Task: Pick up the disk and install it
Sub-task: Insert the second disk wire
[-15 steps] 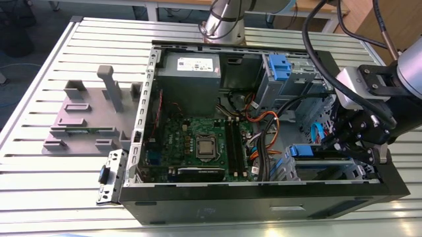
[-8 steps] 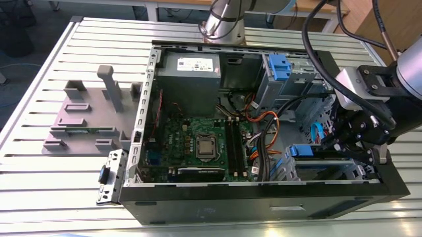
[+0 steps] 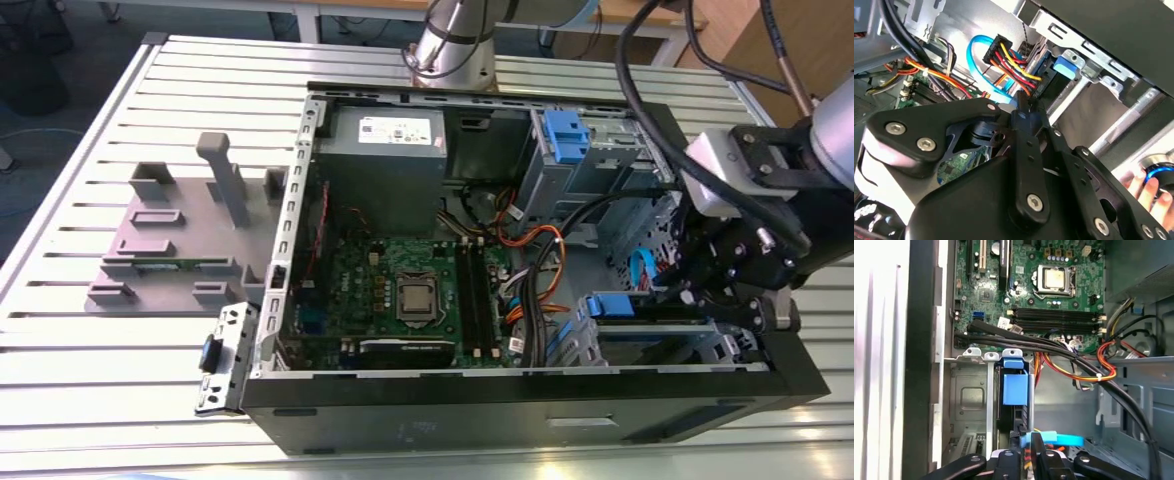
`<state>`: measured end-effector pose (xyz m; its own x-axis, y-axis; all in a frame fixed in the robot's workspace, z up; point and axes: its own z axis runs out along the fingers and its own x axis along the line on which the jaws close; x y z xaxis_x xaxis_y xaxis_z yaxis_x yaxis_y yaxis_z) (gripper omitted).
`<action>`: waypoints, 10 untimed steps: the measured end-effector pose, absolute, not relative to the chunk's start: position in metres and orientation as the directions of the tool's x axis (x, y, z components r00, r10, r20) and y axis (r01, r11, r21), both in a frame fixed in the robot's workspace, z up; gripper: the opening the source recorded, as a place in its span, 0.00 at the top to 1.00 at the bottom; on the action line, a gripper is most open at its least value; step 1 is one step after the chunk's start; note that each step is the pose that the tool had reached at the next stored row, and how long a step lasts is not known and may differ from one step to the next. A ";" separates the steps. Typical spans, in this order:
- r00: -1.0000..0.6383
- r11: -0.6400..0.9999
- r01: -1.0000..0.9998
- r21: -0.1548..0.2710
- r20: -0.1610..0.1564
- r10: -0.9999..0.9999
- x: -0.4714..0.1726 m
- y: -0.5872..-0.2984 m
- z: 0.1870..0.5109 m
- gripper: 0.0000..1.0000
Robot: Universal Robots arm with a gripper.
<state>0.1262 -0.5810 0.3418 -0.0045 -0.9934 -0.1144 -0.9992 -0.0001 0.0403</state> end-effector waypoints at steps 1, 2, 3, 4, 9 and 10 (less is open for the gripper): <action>-0.004 0.000 -0.999 0.040 -0.115 -0.993 0.126 -0.581 0.346 0.76; -0.004 0.000 -0.999 0.040 -0.116 -0.993 0.126 -0.581 0.348 0.76; -0.004 0.000 -0.999 0.040 -0.116 -0.993 0.126 -0.581 0.349 0.76; -0.004 0.000 -0.999 0.040 -0.120 -0.993 0.126 -0.581 0.349 0.76; -0.004 -0.001 -0.999 0.040 -0.141 -0.990 0.126 -0.581 0.343 0.84; -0.004 -0.001 -0.999 0.040 -0.143 -0.990 0.126 -0.581 0.341 0.89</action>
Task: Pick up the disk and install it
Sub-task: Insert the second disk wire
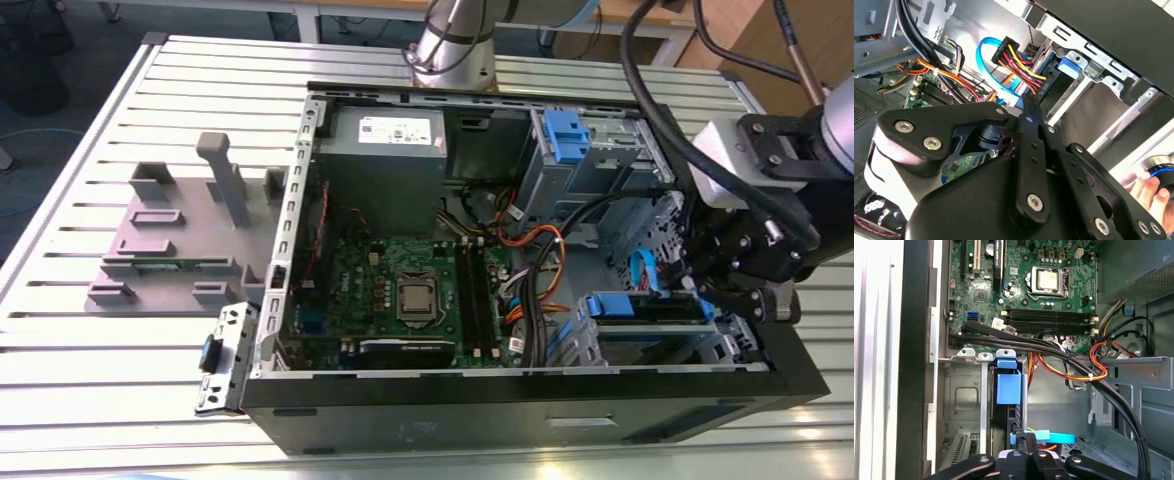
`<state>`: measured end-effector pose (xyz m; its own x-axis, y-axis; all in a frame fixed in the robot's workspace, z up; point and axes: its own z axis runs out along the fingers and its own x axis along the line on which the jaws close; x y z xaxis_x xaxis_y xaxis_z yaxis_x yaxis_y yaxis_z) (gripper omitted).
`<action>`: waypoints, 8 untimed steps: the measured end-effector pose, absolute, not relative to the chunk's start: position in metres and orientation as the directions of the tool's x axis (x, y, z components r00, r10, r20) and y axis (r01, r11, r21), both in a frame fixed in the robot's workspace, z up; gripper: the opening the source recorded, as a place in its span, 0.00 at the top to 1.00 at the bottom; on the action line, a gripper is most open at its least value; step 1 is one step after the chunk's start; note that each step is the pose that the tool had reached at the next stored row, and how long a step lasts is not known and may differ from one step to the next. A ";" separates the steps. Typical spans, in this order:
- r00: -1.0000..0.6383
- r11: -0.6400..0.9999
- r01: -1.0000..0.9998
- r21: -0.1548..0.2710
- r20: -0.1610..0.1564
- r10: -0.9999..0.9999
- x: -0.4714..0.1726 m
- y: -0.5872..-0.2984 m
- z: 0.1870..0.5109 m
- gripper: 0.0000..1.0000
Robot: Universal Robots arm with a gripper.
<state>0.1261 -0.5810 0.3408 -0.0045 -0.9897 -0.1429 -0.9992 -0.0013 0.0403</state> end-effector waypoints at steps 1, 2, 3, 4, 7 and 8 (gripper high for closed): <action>-0.004 -0.001 -0.999 0.040 -0.145 -0.989 0.126 -0.581 0.339 0.89; -0.004 -0.001 -0.999 0.040 -0.146 -0.989 0.126 -0.581 0.337 0.89; -0.004 -0.002 -0.999 0.040 -0.147 -0.989 0.126 -0.581 0.336 0.89; -0.004 -0.002 -0.999 0.040 -0.148 -0.989 0.126 -0.581 0.335 0.89; -0.004 -0.002 -0.999 0.040 -0.151 -0.989 0.126 -0.581 0.332 0.89; -0.004 -0.002 -0.999 0.040 -0.151 -0.989 0.126 -0.581 0.331 0.89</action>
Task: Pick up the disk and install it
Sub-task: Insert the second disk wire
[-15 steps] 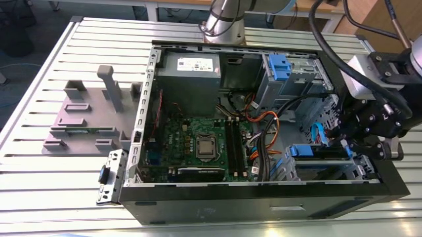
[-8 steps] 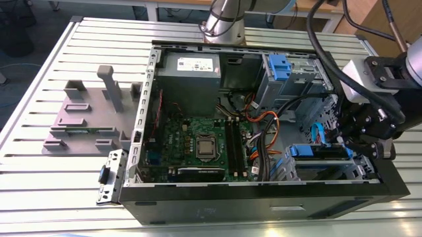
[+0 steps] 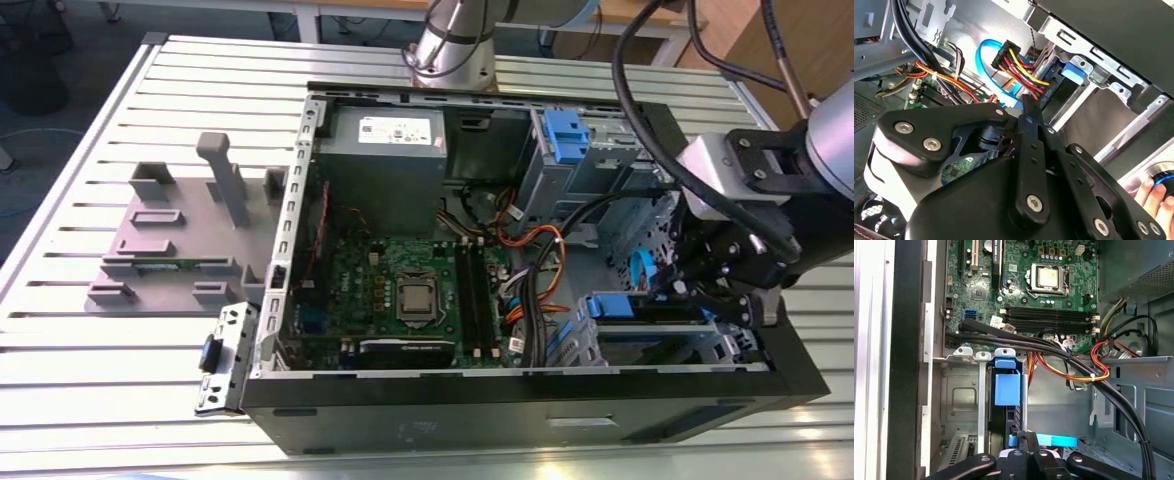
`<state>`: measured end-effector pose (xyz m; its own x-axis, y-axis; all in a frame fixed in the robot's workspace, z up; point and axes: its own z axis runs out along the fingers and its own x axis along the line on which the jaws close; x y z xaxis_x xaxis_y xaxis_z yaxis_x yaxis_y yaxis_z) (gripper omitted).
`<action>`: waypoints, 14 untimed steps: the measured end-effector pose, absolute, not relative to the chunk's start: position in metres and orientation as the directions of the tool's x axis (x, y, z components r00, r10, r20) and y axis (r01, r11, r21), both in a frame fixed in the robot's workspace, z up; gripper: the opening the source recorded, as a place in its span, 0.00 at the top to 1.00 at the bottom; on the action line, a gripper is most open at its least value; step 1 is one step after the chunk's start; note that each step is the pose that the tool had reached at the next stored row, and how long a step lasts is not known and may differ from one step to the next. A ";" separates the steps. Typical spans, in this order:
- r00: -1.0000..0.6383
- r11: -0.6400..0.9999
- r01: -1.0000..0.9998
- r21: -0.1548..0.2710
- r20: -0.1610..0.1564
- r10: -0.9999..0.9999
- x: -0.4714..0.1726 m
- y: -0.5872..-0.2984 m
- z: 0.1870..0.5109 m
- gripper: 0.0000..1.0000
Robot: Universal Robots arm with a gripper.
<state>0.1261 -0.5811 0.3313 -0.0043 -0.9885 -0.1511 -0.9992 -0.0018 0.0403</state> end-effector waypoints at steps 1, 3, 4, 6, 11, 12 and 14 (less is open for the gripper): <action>-0.004 -0.002 -0.999 0.040 -0.152 -0.988 0.126 -0.581 0.330 0.89; -0.004 -0.002 -0.999 0.040 -0.156 -0.988 0.126 -0.582 0.329 0.89; -0.004 -0.002 -0.999 0.040 -0.158 -0.988 0.126 -0.582 0.329 0.89; -0.004 -0.002 -0.999 0.040 -0.160 -0.987 0.126 -0.583 0.329 0.89; -0.004 -0.003 -0.999 0.040 -0.174 -0.985 0.126 -0.583 0.339 0.89; -0.004 -0.003 -0.999 0.040 -0.174 -0.985 0.126 -0.583 0.340 0.89; -0.004 -0.003 -0.999 0.040 -0.175 -0.985 0.126 -0.584 0.340 0.89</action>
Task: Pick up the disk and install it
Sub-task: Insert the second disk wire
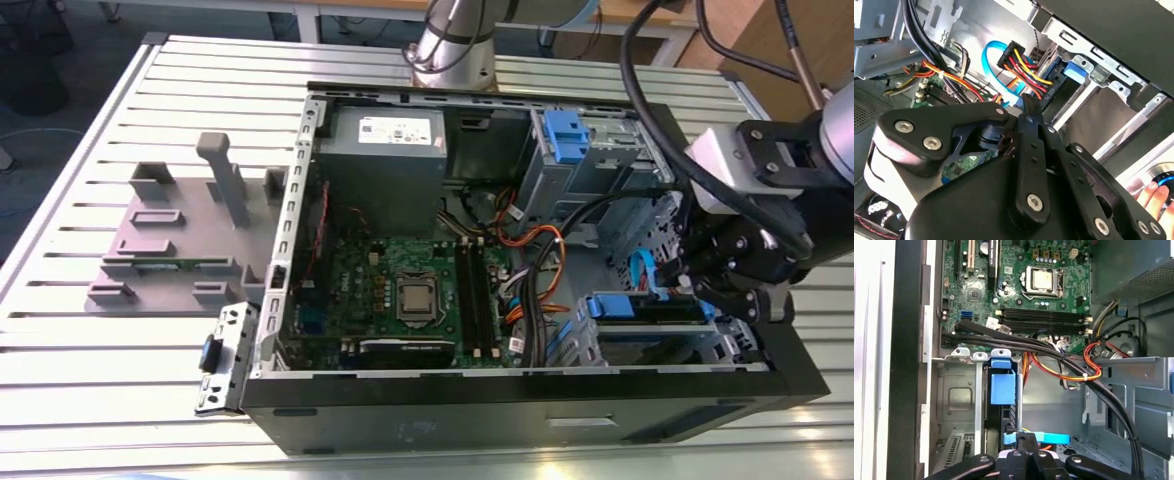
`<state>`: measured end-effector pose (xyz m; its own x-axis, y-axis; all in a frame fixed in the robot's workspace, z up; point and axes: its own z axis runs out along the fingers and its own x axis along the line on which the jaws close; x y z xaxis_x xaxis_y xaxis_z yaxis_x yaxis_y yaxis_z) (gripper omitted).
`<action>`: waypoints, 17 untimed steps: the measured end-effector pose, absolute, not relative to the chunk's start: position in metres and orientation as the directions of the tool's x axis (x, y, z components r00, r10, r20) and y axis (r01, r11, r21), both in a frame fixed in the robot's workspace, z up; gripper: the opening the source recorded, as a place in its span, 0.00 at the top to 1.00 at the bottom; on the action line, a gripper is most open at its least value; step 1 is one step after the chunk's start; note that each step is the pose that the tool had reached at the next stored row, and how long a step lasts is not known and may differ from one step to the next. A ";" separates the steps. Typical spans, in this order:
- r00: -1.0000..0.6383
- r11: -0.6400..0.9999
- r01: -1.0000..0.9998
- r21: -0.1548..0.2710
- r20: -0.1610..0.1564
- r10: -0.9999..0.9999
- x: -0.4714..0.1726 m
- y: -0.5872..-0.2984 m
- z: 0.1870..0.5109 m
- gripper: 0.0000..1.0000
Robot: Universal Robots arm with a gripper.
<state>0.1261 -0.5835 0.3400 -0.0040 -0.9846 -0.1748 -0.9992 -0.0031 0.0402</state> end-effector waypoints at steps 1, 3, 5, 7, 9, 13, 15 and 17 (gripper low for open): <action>-0.004 -0.003 -0.999 0.040 -0.174 -0.985 0.126 -0.585 0.340 0.89; -0.004 -0.003 -0.999 0.040 -0.175 -0.985 0.126 -0.590 0.339 0.89; -0.004 -0.003 -0.999 0.040 -0.175 -0.985 0.126 -0.592 0.339 0.89; -0.004 -0.003 -0.999 0.042 -0.175 -0.985 0.126 -0.592 0.336 0.89; -0.004 -0.003 -0.999 0.043 -0.174 -0.985 0.126 -0.592 0.333 0.89; -0.005 -0.003 -0.999 0.045 -0.172 -0.985 0.126 -0.592 0.328 0.89; -0.005 -0.003 -0.999 0.045 -0.172 -0.985 0.126 -0.592 0.327 0.89; -0.005 -0.003 -0.999 0.045 -0.172 -0.985 0.126 -0.592 0.327 0.89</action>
<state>0.1264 -0.5916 0.3272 -0.0049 -0.9851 -0.1718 -0.9990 -0.0030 0.0453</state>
